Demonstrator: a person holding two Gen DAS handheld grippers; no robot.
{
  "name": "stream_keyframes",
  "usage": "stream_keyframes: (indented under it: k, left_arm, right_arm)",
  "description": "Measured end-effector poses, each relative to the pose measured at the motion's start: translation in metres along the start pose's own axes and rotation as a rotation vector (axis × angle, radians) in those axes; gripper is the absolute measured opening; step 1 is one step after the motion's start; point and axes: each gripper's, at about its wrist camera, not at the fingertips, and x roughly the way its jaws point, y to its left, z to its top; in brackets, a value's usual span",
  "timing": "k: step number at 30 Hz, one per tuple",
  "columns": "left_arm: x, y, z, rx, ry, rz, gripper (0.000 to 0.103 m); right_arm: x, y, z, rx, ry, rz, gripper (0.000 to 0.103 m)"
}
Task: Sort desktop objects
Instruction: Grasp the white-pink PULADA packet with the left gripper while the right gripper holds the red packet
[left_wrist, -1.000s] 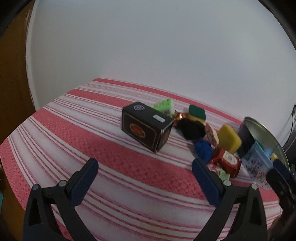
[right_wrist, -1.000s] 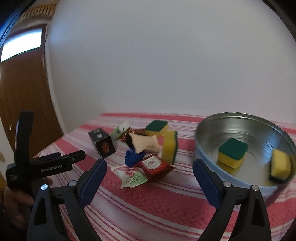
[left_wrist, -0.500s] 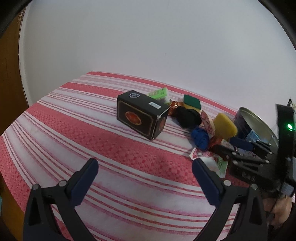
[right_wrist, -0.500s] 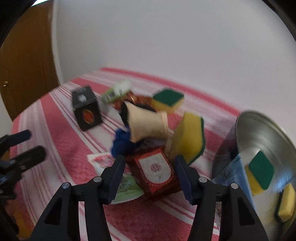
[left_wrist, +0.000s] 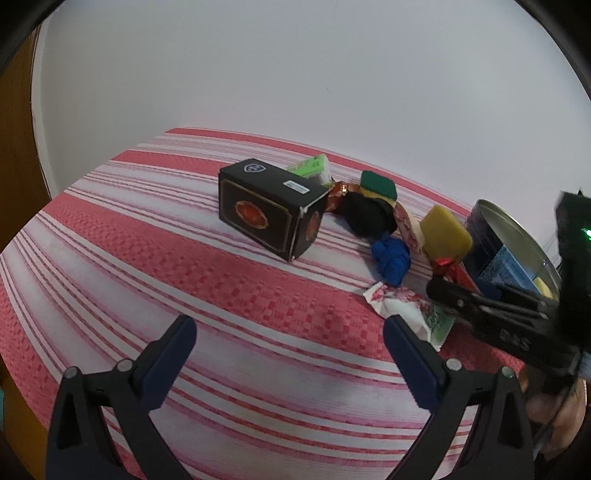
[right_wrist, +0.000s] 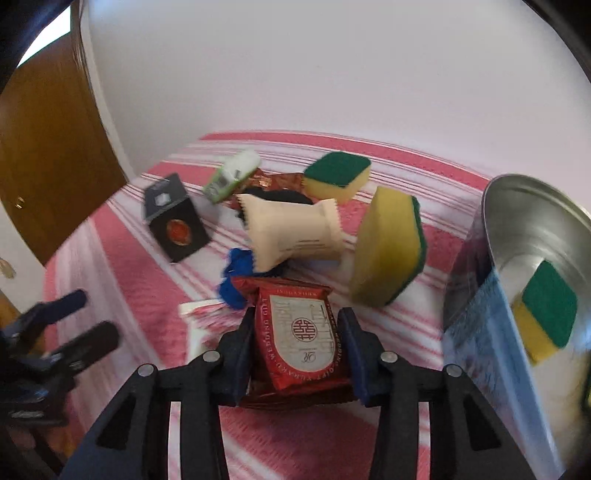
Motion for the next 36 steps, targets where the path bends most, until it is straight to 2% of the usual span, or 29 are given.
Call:
stream_keyframes:
  k: [3,6,10,12,16,18,21,24,26,28,29,36]
  left_arm:
    - [0.002,-0.004,0.0,-0.022,0.004,-0.003,0.102]
    - [0.007,-0.013,0.001,-0.04,0.034,-0.041,0.102]
    - [0.013,-0.033,0.006,-0.069,0.058,-0.087,0.102]
    - [0.016,-0.046,0.01,-0.06,0.051,-0.078,0.102]
    - [0.034,-0.075,0.014,-0.032,0.07,-0.061,0.102]
    - [0.05,-0.083,0.013,-0.049,0.117,-0.047,0.096]
    - [0.06,-0.097,0.012,-0.006,0.121,0.045,0.091]
    - [0.064,-0.103,0.012,0.017,0.128,0.089,0.085]
    - [0.062,-0.1,0.013,0.002,0.117,0.109,0.069]
    - [0.06,-0.095,0.013,-0.021,0.104,0.115,0.056]
    - [0.06,-0.094,0.013,-0.021,0.104,0.12,0.053]
    - [0.059,-0.095,0.013,0.066,0.125,0.139,0.052]
  right_arm:
    - [-0.019,-0.003,-0.008,0.011,-0.059,0.054,0.046]
    - [-0.041,-0.006,-0.011,-0.001,-0.15,0.049,0.046]
    - [-0.078,-0.013,-0.012,-0.031,-0.306,-0.005,0.046]
    - [-0.093,-0.017,-0.013,-0.056,-0.395,-0.058,0.046]
    - [-0.11,-0.028,-0.018,-0.061,-0.513,-0.127,0.046]
    - [-0.116,-0.034,-0.021,-0.047,-0.554,-0.152,0.046]
    - [-0.115,-0.044,-0.024,-0.011,-0.571,-0.142,0.046]
    - [-0.108,-0.052,-0.023,0.026,-0.541,-0.115,0.046]
    - [-0.112,-0.052,-0.025,0.024,-0.539,-0.104,0.046]
    - [-0.116,-0.048,-0.027,-0.006,-0.564,-0.131,0.046]
    - [-0.117,-0.045,-0.028,-0.017,-0.577,-0.143,0.046]
    - [-0.121,-0.051,-0.029,0.027,-0.584,-0.124,0.046]
